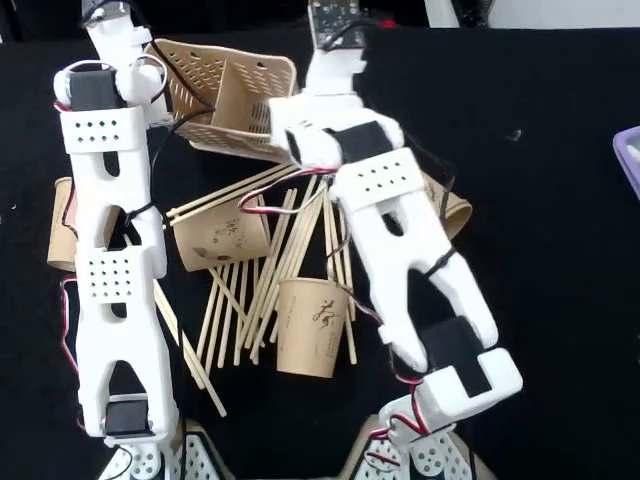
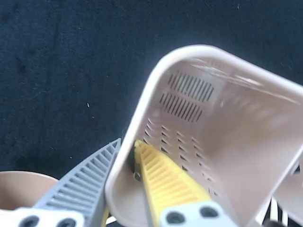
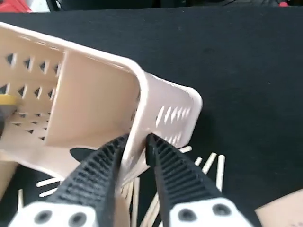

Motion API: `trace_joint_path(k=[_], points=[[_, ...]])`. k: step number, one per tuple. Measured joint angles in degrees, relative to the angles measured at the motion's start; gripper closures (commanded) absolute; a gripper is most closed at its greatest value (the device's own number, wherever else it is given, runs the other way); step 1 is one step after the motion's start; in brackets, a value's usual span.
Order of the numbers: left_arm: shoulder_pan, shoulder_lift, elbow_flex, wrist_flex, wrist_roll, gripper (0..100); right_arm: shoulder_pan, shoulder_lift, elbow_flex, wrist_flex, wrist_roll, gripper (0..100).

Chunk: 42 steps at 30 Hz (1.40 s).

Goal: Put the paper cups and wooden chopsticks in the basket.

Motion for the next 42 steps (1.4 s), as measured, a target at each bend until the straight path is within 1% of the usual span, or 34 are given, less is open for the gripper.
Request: trace_joint_path(k=[4,9,13,20,24,27,36,38,42], points=[[0.18,0.09,0.0,0.09,0.0,97,1.05,0.09,0.09,0.09,4.4,98.8],[0.18,0.09,0.0,0.09,0.0,97,1.05,0.18,0.09,-3.25,8.97,98.8],[0.18,0.09,0.0,0.09,0.0,97,1.05,0.18,0.09,-3.52,9.58,98.8],[0.18,0.09,0.79,0.09,-0.62,97,1.05,0.09,0.0,1.93,9.76,98.8],[0.0,-2.29,6.15,0.09,-2.11,97,0.97,-0.09,0.53,3.43,9.76,98.8],[0.0,-6.24,12.66,0.09,-2.73,97,0.97,-0.7,0.79,4.66,9.76,98.8],[0.0,-24.97,38.86,-0.09,-6.86,97,0.97,-2.9,1.23,8.97,9.76,98.8],[0.0,-27.6,41.58,-0.09,-7.03,97,0.97,-3.25,1.23,10.02,9.76,98.8],[-0.09,-29.63,42.9,0.0,-7.12,97,-0.26,-4.31,1.23,12.75,9.76,98.8]])
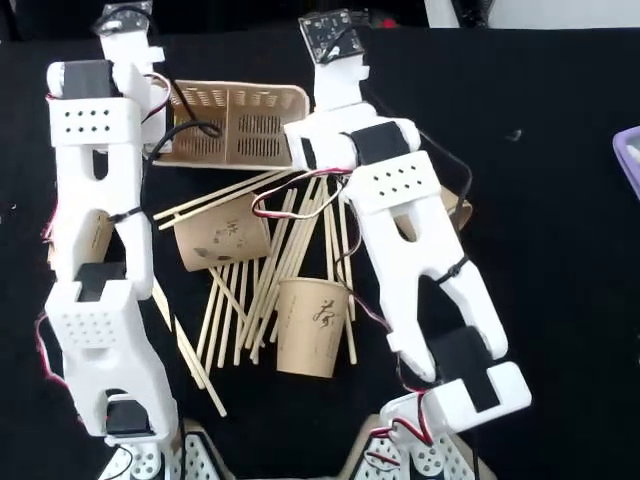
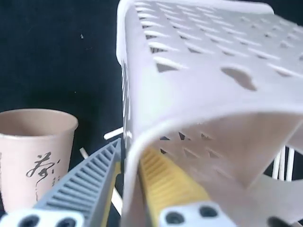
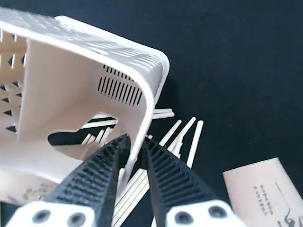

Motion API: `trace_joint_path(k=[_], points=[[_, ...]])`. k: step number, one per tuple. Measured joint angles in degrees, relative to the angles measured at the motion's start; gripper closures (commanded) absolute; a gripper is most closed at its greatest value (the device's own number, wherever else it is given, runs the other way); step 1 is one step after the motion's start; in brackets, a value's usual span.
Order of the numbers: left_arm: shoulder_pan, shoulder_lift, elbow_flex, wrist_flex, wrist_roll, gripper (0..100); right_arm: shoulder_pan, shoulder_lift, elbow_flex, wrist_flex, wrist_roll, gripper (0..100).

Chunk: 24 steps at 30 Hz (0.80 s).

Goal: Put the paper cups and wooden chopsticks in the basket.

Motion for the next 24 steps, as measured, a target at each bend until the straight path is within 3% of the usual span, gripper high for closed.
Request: trace_joint_path(k=[18,24], points=[[-0.09,-4.31,6.24,0.09,-0.09,97,-1.58,-6.77,0.18,3.78,0.44,98.8],[-0.09,-6.33,6.33,-2.73,-0.09,97,-1.58,-6.77,0.18,-0.35,0.7,98.8]])
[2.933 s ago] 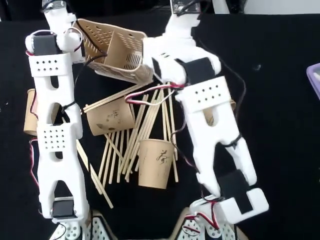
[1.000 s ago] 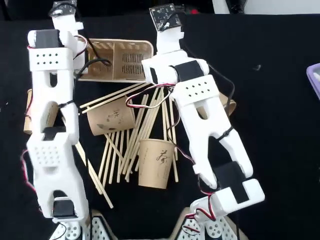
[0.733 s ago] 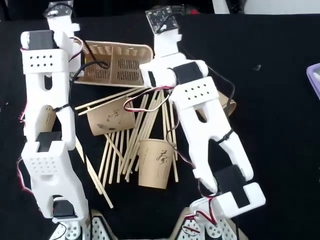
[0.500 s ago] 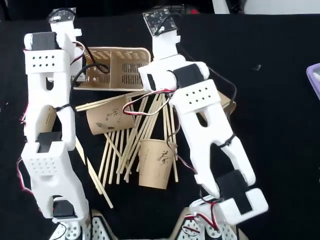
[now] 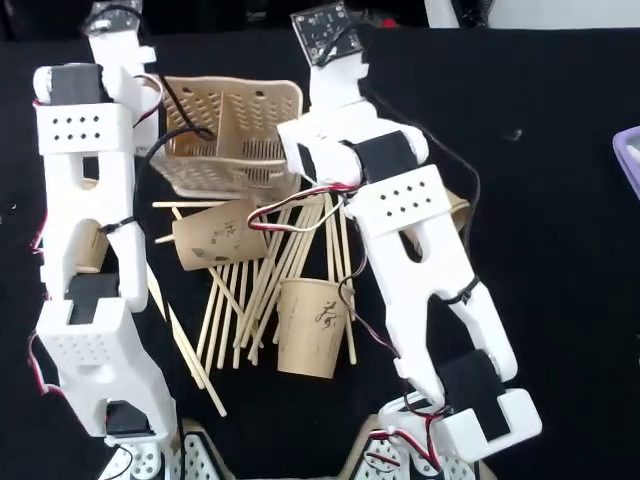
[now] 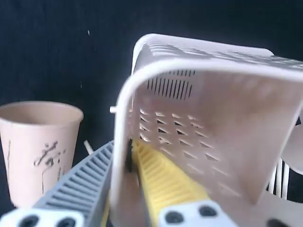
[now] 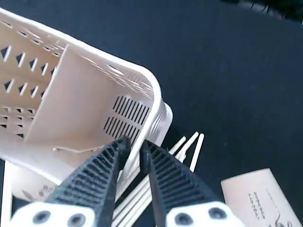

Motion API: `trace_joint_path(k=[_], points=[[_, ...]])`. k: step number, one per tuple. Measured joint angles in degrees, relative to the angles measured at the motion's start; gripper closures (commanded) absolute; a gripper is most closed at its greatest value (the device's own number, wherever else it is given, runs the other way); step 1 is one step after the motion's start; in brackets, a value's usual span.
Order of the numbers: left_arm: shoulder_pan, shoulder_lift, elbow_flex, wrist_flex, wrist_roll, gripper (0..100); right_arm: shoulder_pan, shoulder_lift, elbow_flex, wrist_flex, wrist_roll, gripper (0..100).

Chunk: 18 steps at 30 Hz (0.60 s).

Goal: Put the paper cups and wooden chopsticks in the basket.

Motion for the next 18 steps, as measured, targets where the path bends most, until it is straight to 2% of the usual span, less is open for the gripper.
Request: trace_joint_path(k=[9,18], points=[[0.0,0.0,0.0,-8.09,0.0,97,0.09,0.0,0.0,-9.14,0.0,98.8],[0.0,0.0,5.8,-13.54,0.0,97,1.85,5.01,0.0,-11.08,0.0,98.8]])
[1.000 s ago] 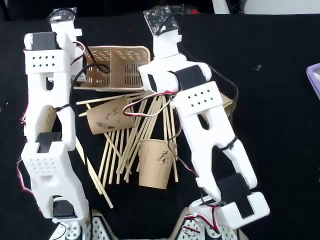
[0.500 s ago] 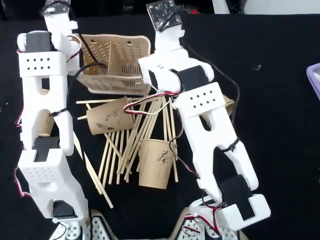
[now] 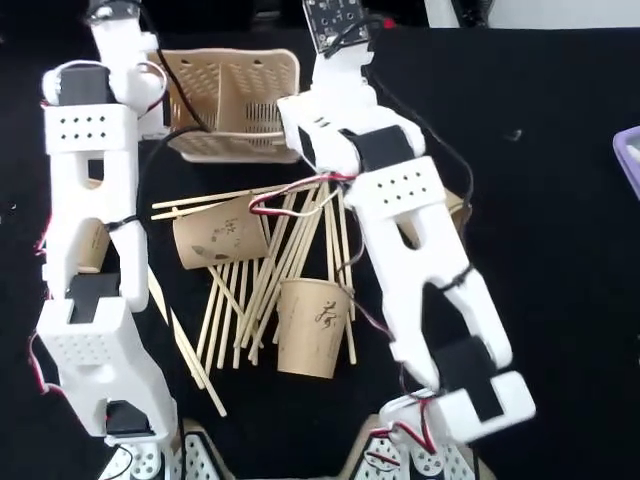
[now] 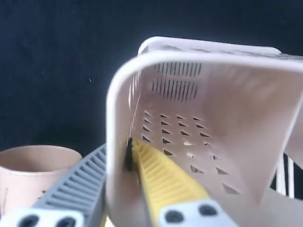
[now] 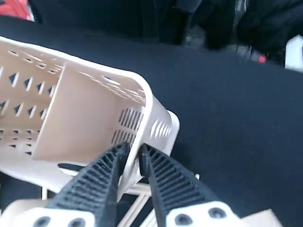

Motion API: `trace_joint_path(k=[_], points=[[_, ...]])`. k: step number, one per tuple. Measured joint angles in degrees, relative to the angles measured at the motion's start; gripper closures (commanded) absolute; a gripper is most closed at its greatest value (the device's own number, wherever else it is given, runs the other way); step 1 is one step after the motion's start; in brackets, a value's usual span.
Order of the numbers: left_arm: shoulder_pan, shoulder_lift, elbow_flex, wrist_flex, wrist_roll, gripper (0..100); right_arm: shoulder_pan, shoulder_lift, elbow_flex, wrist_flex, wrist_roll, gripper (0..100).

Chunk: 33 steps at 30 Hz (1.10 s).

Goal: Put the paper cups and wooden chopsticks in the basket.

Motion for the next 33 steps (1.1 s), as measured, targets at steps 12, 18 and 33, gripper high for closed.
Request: trace_joint_path(k=[12,18,33], points=[[0.88,-1.49,5.36,3.52,0.0,97,0.26,0.7,0.0,6.33,0.0,98.8],[2.11,-1.23,-0.53,12.84,0.0,97,0.26,-2.64,0.09,10.64,0.0,98.8],[2.2,-1.14,-4.31,8.18,0.0,97,0.88,-2.9,0.09,6.07,0.0,98.8]])
